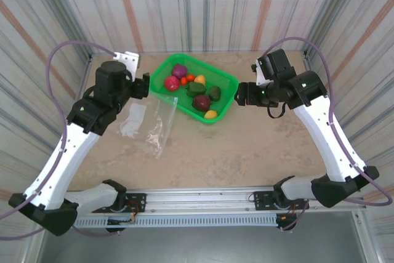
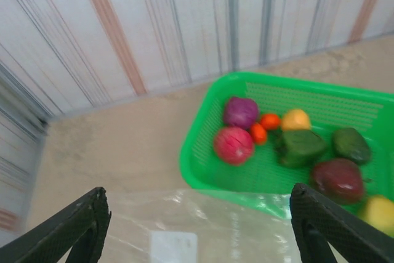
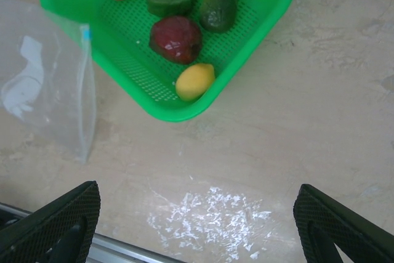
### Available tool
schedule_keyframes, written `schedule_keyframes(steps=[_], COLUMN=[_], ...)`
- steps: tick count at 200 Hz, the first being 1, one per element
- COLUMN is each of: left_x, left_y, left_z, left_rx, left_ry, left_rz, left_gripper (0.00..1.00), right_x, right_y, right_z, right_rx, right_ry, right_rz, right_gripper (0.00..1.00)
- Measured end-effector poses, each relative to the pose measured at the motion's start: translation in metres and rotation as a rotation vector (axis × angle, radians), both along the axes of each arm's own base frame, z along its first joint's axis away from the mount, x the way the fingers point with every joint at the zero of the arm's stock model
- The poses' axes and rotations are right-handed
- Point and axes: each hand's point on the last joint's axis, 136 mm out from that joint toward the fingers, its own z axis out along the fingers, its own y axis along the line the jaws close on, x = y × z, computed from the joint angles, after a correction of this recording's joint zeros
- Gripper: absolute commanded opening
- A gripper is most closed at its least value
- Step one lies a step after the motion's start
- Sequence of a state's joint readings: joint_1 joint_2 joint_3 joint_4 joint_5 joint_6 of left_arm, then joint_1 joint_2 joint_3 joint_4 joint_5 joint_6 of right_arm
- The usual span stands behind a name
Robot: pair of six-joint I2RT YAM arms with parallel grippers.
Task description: Place the food in the zip-top bag and seal the zipper
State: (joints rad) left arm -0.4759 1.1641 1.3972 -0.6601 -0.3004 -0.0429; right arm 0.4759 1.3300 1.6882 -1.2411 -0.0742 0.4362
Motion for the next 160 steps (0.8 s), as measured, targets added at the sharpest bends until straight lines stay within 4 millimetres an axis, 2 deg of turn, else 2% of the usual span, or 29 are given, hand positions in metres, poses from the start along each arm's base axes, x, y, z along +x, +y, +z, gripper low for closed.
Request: schedule_keyframes(steps=[7, 25, 36, 49, 65, 80, 98, 129, 160], left_x=[0.007, 0.031, 0.041, 0.029, -0.002, -0.027, -0.054, -0.090, -0.114], left_y=[-0.006, -0.025, -0.036, -0.042, -0.043, -0.046, -0.046, -0.044, -0.052], left_z=[-0.011, -0.056, -0.102, -0.157, -0.198, -0.212, -0.223, -0.241, -0.268], left_rx=[-0.016, -0.015, 0.032, 0.119, 0.207, 0.228, 0.208, 0.229, 0.325], left_ry=[0.055, 0.241, 0.365, 0.516, 0.653, 0.714, 0.769, 0.865, 0.960], left_rz=[0.005, 0.038, 0.055, 0.050, 0.024, -0.024, -0.083, -0.158, -0.208], left_gripper=[0.80, 0.82, 0.85, 0.88, 0.89, 0.89, 0.85, 0.83, 0.83], right_x=[0.000, 0.002, 0.002, -0.001, -0.008, -0.017, -0.025, -0.027, -0.027], right_y=[0.001, 0.004, 0.005, 0.006, 0.004, 0.002, 0.000, 0.002, 0.003], right_z=[-0.003, -0.010, -0.017, -0.030, -0.049, -0.064, -0.074, -0.073, -0.073], right_rx=[0.000, -0.001, -0.001, -0.002, -0.009, -0.009, -0.008, 0.018, 0.027], right_ry=[0.010, 0.024, 0.039, 0.068, 0.108, 0.150, 0.173, 0.161, 0.149], right_rz=[0.002, 0.006, 0.009, 0.013, 0.010, 0.005, 0.005, 0.014, 0.018], right_gripper=[0.86, 0.86, 0.86, 0.86, 0.86, 0.86, 0.86, 0.87, 0.87])
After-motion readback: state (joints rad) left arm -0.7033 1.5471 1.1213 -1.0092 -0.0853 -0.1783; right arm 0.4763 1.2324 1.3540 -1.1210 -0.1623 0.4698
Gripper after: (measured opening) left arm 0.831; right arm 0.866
